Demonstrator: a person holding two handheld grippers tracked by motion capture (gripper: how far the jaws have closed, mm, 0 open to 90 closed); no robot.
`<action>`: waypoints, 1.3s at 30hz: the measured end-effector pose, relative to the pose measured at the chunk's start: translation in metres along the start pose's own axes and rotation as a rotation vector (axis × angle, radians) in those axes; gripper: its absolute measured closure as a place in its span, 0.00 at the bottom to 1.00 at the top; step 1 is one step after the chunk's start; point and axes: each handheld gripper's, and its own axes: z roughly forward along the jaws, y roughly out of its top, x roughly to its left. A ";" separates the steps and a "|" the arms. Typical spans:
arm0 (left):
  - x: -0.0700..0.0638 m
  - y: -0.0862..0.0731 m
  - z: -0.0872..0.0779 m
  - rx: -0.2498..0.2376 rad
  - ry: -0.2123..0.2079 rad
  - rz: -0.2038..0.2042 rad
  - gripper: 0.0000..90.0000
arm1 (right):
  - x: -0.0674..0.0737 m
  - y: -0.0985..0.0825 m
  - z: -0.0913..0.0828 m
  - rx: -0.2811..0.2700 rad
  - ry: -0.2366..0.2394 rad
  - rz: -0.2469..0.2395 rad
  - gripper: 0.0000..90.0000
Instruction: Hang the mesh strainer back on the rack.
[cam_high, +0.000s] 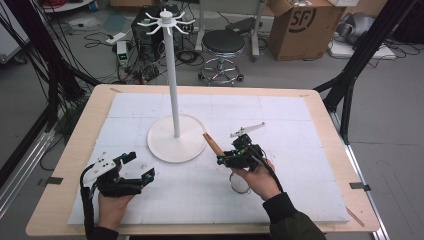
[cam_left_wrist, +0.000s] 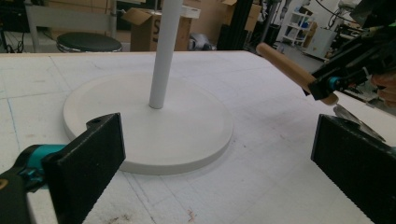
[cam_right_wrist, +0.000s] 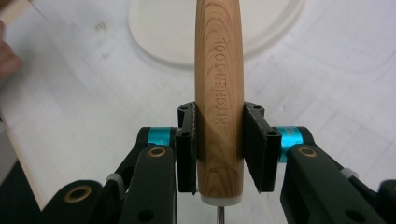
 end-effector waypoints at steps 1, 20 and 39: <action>0.000 0.000 0.000 0.000 0.000 0.000 0.04 | 0.000 0.001 -0.002 -0.026 0.011 0.000 0.76; 0.001 0.000 -0.001 -0.005 0.002 -0.006 0.04 | 0.003 0.013 -0.029 -0.463 0.066 -0.017 0.76; 0.001 0.000 -0.002 -0.011 0.000 -0.016 0.04 | 0.004 0.030 -0.039 -0.734 0.153 0.005 0.76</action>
